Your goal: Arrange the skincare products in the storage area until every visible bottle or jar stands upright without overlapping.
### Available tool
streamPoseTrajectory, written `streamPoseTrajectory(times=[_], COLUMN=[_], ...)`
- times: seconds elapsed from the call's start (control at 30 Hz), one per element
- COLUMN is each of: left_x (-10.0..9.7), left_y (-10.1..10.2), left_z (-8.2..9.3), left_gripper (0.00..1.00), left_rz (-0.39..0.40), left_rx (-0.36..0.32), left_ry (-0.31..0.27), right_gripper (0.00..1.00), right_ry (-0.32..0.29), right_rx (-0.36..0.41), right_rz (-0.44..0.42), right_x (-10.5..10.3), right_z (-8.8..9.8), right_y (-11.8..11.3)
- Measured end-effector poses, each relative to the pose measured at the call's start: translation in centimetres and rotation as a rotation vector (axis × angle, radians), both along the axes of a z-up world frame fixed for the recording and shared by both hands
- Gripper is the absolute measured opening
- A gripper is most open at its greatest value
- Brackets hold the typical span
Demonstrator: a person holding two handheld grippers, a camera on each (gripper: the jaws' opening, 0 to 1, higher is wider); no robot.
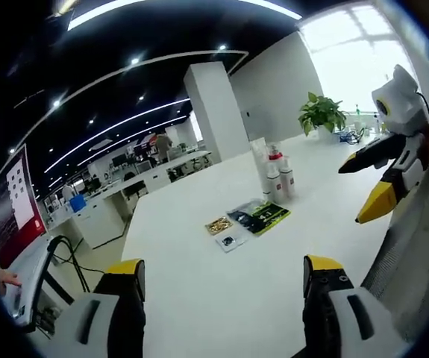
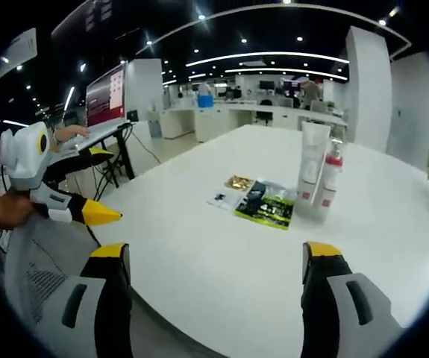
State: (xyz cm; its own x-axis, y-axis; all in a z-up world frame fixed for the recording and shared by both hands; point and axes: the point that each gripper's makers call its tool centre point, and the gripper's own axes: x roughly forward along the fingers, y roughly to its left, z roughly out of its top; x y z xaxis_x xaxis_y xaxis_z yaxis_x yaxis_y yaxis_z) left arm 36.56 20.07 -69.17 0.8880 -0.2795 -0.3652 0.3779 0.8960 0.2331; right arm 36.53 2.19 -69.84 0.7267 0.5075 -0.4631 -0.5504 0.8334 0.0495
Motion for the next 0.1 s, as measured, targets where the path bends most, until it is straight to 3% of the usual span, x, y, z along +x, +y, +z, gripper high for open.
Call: streamPoseTrajectory(times=[0.1], left_x=[-0.05], left_y=[0.15], left_z=[-0.18], left_gripper=[0.9], left_rz=[0.005], left_rx=[0.003], left_ry=[0.008], right_gripper=[0.92], right_ry=[0.007], right_rx=[0.003], right_rz=[0.002], right_x=[-0.05], right_z=[-0.08], right_y=[0.04])
